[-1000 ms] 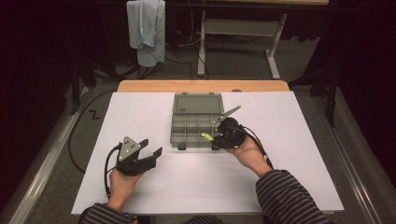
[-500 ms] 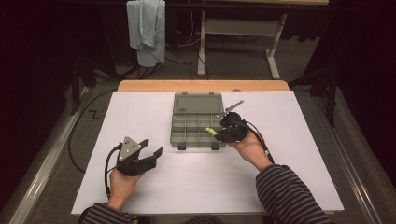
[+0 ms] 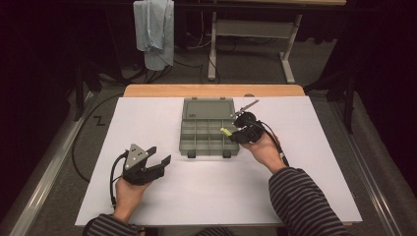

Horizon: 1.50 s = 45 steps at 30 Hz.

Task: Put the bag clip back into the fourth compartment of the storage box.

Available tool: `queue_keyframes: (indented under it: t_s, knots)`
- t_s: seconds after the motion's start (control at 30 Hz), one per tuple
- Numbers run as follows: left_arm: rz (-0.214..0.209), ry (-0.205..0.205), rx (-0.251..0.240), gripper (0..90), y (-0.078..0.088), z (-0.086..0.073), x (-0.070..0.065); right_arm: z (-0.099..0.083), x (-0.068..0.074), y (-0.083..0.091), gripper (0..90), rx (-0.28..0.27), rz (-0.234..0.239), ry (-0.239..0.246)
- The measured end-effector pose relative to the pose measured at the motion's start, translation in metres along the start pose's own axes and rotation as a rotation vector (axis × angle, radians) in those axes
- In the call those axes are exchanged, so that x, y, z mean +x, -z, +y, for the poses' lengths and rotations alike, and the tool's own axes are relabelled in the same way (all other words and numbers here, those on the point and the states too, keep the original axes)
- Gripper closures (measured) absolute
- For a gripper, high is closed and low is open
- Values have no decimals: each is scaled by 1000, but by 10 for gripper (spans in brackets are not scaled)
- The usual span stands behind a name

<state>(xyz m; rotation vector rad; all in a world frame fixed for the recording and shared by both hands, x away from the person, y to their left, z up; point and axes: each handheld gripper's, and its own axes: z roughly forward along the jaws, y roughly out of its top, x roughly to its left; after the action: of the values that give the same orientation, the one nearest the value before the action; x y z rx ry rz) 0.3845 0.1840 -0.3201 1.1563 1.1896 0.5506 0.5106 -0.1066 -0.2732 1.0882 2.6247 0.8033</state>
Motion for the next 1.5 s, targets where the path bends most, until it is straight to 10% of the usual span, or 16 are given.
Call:
queue_keyframes:
  t_s: [1.5]
  knots:
    - [-7,0,1,376,1,0,-1,26,-30,-31,796,65,-78,-84]
